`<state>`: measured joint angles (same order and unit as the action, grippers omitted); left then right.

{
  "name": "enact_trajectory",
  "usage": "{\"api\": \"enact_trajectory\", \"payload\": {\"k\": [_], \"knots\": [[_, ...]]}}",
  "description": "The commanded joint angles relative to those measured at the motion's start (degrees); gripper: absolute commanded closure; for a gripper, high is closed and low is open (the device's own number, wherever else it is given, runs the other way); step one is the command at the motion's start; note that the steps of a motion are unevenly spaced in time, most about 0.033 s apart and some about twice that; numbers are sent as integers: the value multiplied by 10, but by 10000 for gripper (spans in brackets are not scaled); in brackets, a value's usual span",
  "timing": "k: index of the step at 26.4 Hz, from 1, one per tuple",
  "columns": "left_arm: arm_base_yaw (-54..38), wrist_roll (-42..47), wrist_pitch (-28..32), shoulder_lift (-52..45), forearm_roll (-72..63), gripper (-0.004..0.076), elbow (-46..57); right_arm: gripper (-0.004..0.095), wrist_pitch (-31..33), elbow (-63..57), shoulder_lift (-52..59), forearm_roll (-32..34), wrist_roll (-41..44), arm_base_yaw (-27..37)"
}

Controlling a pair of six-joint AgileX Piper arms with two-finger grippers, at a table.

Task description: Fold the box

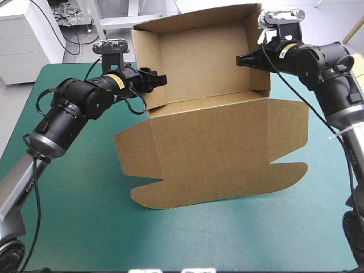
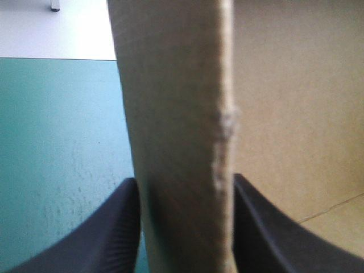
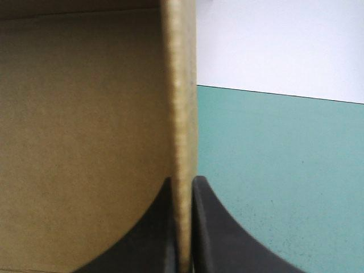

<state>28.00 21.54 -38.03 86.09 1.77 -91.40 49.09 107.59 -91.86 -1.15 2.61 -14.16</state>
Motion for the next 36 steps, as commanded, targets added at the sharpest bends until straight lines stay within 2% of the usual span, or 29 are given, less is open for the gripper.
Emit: {"api": "enact_trajectory", "payload": {"k": [1, 2, 4, 12, 26, 29, 36], "knots": [[9, 8, 41, -21, 4, 611, -21, 922, -46, 17, 22, -21, 7, -1], [9, 8, 41, -21, 1, 698, -21, 923, -44, 17, 19, -25, 7, -1], [9, 7, 41, -21, -1, 730, -21, 924, -40, 17, 18, -21, 7, -4], [9, -18, 26, -11, -18, 731, -21, 924, -1, 17, 6, -21, 7, -7], [8, -30, -66, 83, -24, 731, -21, 924, 148, 17, -105, -25, -2, -7], [8, -31, -95, 111, -24, 731, -21, 924, 179, 17, -137, -58, -26, -7], [8, -60, -149, 146, -24, 731, -21, 924, 179, 17, -171, -103, -26, -7]]}}
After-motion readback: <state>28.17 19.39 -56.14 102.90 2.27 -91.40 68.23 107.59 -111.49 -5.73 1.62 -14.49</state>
